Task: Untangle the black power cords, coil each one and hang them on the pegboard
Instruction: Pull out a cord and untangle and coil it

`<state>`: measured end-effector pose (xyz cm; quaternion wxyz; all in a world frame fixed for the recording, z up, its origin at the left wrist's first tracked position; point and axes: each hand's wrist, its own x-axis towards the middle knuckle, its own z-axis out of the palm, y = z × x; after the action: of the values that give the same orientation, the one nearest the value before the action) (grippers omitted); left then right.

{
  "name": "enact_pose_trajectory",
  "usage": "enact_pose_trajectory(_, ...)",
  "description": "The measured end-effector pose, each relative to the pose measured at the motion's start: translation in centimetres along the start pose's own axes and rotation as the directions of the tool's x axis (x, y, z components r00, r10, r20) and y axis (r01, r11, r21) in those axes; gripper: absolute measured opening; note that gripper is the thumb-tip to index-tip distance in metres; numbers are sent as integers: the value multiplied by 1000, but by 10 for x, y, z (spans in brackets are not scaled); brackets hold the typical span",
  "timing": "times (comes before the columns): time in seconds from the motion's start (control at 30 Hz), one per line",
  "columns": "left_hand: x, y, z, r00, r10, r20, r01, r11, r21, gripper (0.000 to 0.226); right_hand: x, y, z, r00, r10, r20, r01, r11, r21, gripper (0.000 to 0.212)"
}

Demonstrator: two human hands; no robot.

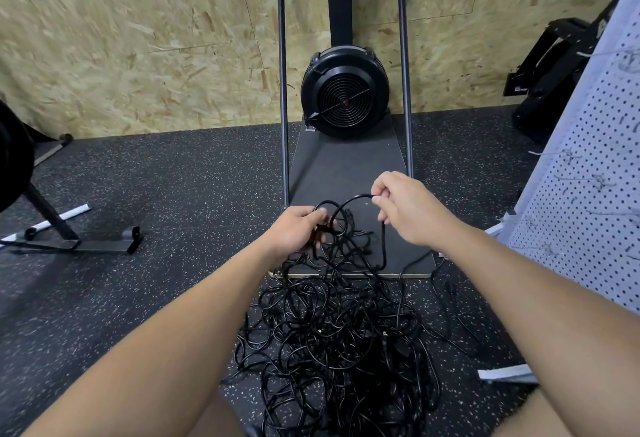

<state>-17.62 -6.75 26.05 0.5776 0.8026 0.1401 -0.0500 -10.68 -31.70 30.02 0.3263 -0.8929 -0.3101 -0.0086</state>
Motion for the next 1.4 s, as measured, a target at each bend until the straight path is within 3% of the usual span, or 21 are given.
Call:
enact_pose_trajectory(0.07,0,1,2,1000,28,-4,-27,999,22,42,1,3,0,1000,3,-9,-3,1000,4,12)
enact_pose_trajectory(0.13,2,0,5,995,82,-61,-71,984,164,46,2,3,-3,1000,-4,3,4,997,-79,9)
enact_pose_trajectory(0.23,2,1,14,982,155,-111,-108,933,342,46,3,-3,-5,994,-90,60,99,982,-163,34)
enact_pose_trajectory(0.4,0,11,30,974,185,-127,-142,946,292,51,0,-23,11,964,-185,191,224,952,-208,38)
enact_pose_trajectory(0.73,-11,22,30,978,205,-33,-199,970,137,39,7,-25,11,982,-152,109,183,903,-389,18)
enact_pose_trajectory(0.87,-10,24,25,982,188,7,-188,982,7,34,6,-23,4,986,-165,11,164,967,-195,14)
enact_pose_trajectory(1.07,-11,21,13,983,178,52,-174,981,-81,31,3,-32,-12,951,-71,-301,129,975,180,12)
enact_pose_trajectory(1.27,-9,22,19,973,183,137,-152,965,-213,29,-1,-50,-23,916,-8,-400,187,892,411,10)
enact_pose_trajectory(1.4,-6,18,21,971,175,161,-149,975,-164,28,3,-50,-22,907,44,-418,193,839,508,12)
